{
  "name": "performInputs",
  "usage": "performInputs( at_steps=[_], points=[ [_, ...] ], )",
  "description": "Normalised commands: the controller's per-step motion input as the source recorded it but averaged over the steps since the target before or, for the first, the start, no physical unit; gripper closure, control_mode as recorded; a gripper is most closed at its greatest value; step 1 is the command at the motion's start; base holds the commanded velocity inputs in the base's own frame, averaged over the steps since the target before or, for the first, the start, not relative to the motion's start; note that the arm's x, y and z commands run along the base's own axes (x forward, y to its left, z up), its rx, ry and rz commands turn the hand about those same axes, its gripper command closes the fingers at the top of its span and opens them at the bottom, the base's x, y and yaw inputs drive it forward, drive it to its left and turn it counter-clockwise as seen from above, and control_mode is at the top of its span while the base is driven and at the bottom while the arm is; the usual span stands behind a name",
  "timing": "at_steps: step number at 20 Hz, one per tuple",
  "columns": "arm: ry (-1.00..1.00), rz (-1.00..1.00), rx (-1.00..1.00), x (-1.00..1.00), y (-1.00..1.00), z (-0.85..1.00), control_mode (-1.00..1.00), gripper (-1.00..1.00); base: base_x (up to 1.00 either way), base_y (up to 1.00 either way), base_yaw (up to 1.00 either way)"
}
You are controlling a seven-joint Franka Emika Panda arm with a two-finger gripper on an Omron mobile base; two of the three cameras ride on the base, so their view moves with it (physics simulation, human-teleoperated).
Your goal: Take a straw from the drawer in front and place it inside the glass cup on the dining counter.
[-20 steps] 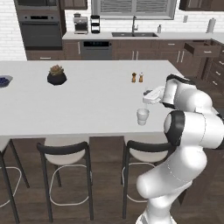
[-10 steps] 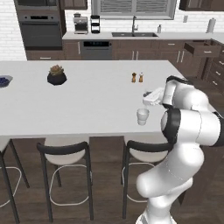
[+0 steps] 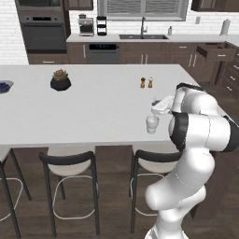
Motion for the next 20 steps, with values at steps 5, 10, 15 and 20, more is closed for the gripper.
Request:
performInputs(
  at_steps=[5,10,15,20],
  points=[
    [0.0,0.0,0.0,0.04,-0.01,-0.17,-1.0,1.0,0.0,0.0,0.0],
    [0.0,0.0,0.0,0.0,0.0,-0.13,-1.0,1.0,0.0,0.0,0.0],
    [0.0,0.0,0.0,0.03,0.0,-0.08,-1.0,1.0,0.0,0.0,0.0],
    [0.0,0.0,0.0,0.0,0.0,0.17,-1.0,1.0,0.0,0.0,0.0]
  ],
)
